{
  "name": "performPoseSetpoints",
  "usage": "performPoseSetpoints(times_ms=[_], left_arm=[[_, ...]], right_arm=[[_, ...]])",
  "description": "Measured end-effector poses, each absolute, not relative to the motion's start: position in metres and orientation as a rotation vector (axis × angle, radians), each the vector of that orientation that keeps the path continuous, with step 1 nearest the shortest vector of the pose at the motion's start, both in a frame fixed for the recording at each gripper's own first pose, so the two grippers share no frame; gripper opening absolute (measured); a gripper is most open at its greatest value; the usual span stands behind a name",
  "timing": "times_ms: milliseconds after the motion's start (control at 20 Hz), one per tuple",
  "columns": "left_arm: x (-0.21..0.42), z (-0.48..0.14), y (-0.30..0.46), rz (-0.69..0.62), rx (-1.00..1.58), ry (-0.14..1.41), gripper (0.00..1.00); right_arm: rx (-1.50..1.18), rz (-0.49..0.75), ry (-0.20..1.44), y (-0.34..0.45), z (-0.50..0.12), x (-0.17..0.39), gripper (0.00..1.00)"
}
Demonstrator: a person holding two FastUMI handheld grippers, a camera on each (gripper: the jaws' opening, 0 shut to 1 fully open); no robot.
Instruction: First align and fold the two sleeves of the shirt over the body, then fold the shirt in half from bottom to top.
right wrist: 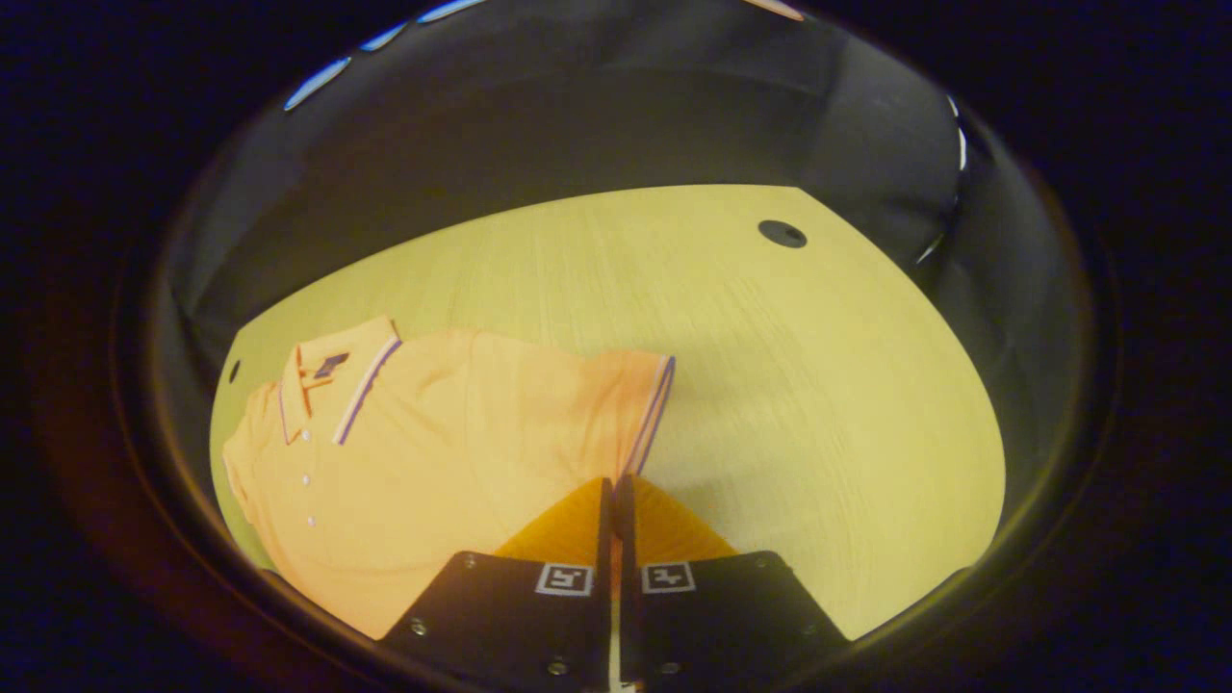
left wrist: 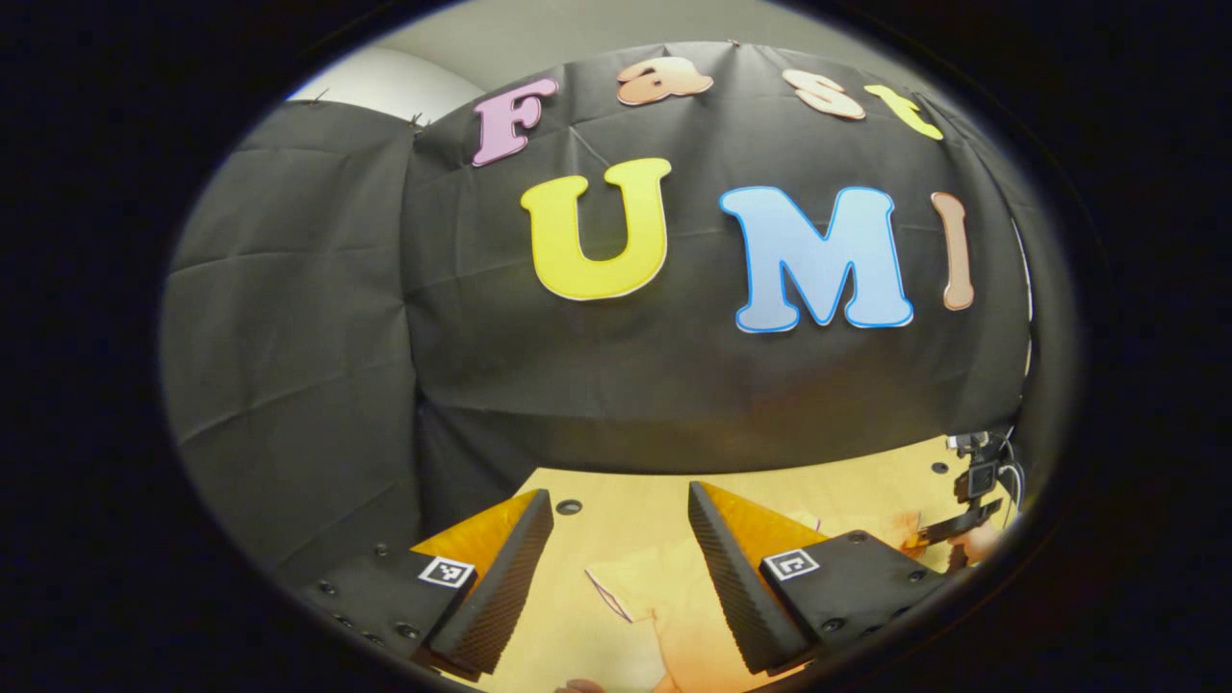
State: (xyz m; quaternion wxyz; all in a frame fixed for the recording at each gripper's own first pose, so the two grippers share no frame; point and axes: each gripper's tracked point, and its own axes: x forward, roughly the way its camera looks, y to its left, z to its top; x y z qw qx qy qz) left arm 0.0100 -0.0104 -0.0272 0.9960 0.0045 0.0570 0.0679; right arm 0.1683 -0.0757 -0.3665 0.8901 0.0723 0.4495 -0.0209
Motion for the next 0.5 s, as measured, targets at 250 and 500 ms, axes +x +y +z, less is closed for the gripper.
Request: performPoseSetpoints(times_ms=[250,500], left_arm=[[0.012,-0.030,-0.008,0.139,0.001,0.120,0.94],[0.010,-0.034,-0.002,0.147,-0.010,0.124,0.96]], right_arm=[[0.089,-0.021,0.916,-0.071,-0.365,0.174,0.01],[-0.001,0.065,0.796,-0.037,-0.322,0.191,0.01]])
